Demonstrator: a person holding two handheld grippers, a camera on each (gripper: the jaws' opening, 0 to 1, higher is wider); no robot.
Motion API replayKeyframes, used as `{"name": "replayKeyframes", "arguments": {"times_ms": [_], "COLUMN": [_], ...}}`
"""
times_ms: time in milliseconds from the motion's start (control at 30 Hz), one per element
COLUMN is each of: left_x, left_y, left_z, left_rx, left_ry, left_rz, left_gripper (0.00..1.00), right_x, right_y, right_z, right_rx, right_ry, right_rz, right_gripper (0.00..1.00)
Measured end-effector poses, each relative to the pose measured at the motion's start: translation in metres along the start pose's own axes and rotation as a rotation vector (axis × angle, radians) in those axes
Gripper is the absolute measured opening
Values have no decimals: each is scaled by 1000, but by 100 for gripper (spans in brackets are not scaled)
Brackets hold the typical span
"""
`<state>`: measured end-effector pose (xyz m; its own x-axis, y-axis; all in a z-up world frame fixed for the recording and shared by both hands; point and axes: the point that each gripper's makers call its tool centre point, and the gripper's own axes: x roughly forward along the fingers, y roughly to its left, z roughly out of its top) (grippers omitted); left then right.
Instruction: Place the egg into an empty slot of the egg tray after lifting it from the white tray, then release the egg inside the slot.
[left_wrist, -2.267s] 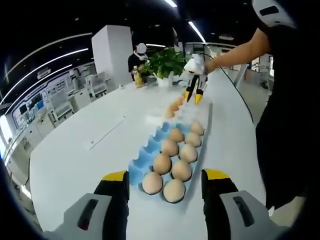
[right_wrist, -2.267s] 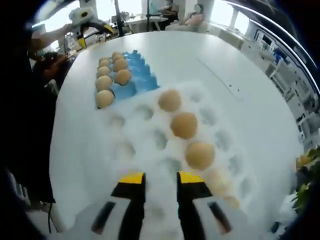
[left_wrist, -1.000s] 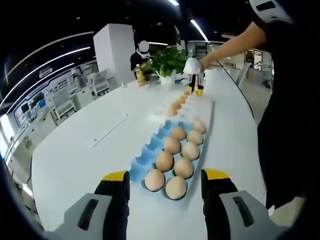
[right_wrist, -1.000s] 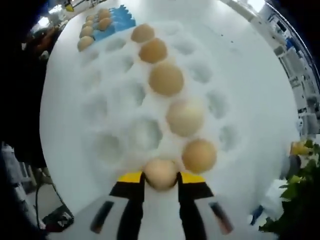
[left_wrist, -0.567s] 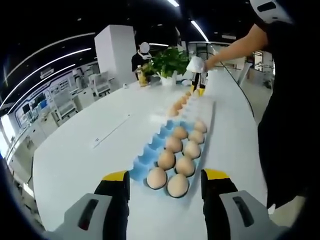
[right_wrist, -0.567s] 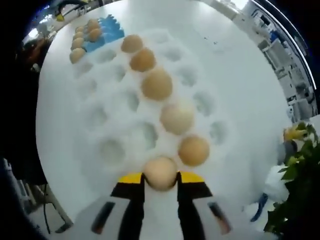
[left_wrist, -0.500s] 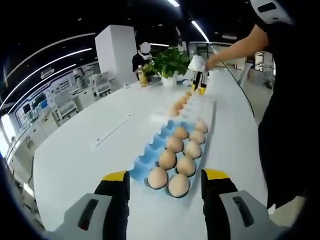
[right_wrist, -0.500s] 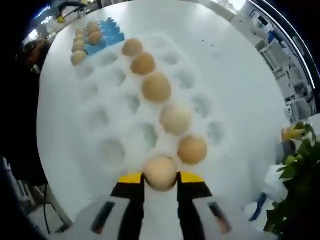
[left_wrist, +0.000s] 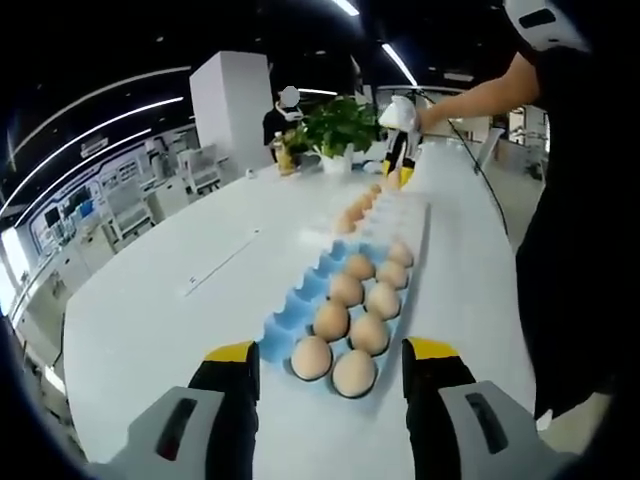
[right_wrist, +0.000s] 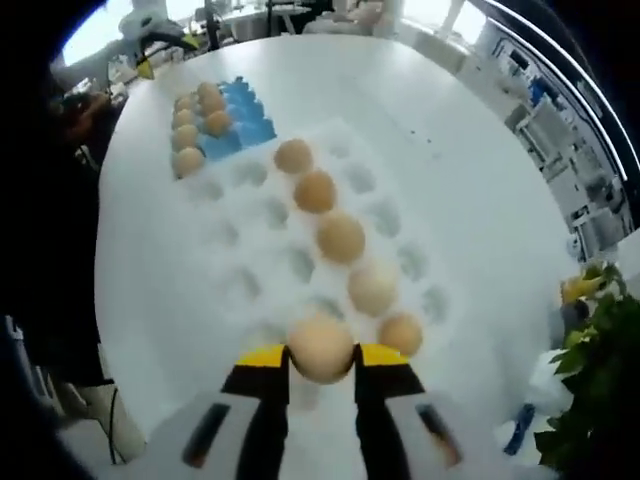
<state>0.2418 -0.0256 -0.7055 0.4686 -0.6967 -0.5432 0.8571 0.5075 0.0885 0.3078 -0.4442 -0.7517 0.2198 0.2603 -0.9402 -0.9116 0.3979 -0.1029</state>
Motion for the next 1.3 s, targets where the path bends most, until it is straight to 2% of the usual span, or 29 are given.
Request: {"name": "replayKeyframes", "arguments": {"times_ms": [733, 1300], "left_x": [1, -2], "left_y": [-1, 0], "left_z": [0, -2], "left_rx": [0, -3], "left_ry": [-10, -12], "left_rz": [-5, 1], "left_gripper": [58, 58], "right_x": [16, 31], "right_y": [32, 52], "right_z": [59, 88], "right_rx": [-119, -181], "right_ry": [-72, -90], "right_rz": [70, 122], "right_gripper": [24, 24]}}
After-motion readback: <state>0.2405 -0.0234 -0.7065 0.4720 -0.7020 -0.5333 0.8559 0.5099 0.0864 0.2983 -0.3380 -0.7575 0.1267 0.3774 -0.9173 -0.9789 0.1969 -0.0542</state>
